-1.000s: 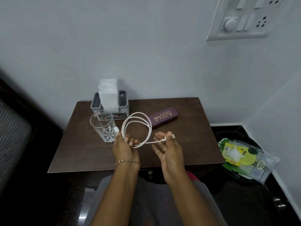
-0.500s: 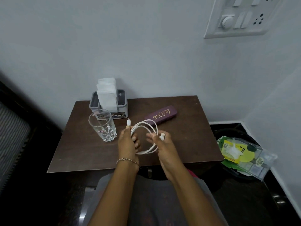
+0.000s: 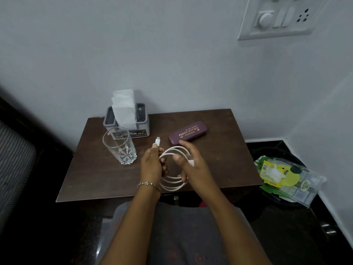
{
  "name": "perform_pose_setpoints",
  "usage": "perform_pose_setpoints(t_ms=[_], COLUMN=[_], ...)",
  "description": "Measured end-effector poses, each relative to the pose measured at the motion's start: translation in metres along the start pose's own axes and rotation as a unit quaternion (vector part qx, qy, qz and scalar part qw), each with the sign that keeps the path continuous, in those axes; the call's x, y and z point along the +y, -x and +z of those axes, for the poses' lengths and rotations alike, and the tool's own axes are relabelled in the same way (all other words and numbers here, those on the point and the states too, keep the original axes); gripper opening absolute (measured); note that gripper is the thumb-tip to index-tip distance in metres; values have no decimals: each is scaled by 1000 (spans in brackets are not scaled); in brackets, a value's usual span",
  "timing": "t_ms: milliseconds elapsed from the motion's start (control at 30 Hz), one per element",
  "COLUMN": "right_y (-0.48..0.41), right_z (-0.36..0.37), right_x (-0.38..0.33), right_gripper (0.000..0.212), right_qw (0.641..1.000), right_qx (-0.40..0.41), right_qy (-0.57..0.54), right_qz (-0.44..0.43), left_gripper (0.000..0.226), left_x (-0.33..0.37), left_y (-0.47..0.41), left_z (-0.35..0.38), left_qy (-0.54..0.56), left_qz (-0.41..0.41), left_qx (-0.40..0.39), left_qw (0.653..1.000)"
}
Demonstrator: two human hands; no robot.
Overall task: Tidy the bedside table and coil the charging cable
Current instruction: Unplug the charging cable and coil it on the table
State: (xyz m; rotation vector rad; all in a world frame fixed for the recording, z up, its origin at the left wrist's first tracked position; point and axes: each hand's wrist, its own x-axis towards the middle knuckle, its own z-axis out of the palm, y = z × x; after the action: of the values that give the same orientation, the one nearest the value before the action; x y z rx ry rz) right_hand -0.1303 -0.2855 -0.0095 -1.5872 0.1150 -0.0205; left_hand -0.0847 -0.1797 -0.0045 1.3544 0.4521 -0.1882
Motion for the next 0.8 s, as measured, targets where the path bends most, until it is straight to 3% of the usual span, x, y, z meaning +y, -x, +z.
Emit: perform_pose_setpoints(t_ms=[100,233,433,633,700,800], right_y=[0,-5,-7,-9,-10,-8], right_z=[3,0,-7,-10,-9,-7], right_x=[3,10,8,9,9,6], right_gripper=[14,20,18,21,22,20], right_qw=[997,991,994,973,984,993], right_qx=[39,131,63,119,112,58], right_qy=[44,27,78,190,134,-103], right_qz=[-50,4,-31,-55,-38,29], left_gripper=[32,33,28,24,22,19], left_x=[-1,-1,4,4,5,5], left_y=[-1,0,5,6,8,8], left_z=[-1,-2,1,0,2,2], left_qy=[28,37,133,150,142,136], left_qz=[-39,-70,-52,-50,-21,13], left_qx=[-14,-76,-140,-153,-160,-141], left_qw=[999,994,980,975,977,981])
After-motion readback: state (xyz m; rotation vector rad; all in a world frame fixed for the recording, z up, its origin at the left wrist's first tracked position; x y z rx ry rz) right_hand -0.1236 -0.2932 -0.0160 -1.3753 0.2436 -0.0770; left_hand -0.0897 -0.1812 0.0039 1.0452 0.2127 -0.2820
